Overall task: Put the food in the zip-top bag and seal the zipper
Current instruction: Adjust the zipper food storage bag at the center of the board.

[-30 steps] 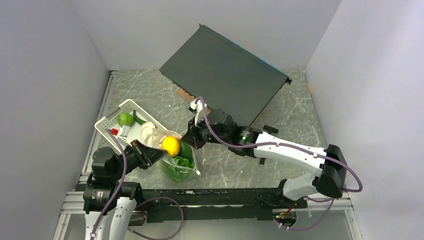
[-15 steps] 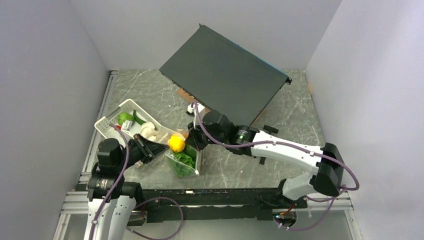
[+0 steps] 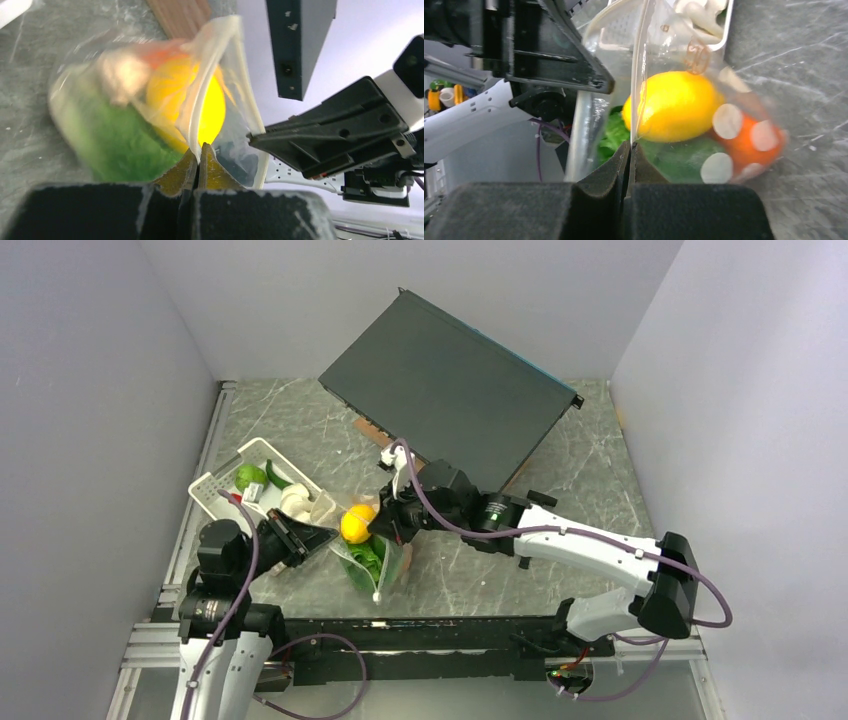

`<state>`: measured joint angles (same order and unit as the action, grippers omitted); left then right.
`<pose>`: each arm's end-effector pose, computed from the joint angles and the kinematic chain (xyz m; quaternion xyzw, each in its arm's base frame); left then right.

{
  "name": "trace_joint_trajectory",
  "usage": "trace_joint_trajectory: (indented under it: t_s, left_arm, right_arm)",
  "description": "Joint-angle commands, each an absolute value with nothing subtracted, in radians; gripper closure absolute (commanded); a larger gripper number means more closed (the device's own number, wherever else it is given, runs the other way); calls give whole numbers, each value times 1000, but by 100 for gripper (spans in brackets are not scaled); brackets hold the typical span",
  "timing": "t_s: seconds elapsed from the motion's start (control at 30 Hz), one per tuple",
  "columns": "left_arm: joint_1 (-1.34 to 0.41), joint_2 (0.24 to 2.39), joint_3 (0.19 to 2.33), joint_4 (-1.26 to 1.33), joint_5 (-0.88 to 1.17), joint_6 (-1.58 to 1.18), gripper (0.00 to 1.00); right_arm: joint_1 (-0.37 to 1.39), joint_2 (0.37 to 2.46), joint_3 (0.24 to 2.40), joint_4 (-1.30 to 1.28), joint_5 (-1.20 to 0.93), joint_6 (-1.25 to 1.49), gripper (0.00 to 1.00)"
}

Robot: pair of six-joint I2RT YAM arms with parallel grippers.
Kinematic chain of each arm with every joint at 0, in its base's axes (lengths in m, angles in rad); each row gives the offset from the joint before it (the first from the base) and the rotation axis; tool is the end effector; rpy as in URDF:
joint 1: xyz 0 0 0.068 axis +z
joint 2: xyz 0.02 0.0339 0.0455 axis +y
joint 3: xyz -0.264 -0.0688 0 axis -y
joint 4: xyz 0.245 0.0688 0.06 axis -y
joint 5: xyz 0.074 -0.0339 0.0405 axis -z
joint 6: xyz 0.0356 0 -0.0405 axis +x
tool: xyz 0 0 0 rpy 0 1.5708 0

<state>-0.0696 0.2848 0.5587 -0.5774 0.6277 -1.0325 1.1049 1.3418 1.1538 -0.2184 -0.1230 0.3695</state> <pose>0.0827 -0.0267 0.2810 -0.1929 0.7640 -0.5068 0.3495 0.1364 0.2811 0.3405 -0.3312 0.7658 0.4069 0.3718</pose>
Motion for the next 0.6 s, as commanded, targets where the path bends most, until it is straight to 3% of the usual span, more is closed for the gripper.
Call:
trace_joint_trajectory:
  t_s: [0.0,0.57]
  left_arm:
    - [-71,244,479,-472,626,-1121,100]
    - [-114,209,443,-464,627,-1134,100]
  right_arm:
    - [1111,1376,1143,-57,-262,458,100]
    - [1133,1602,1244,63,-332,685,100]
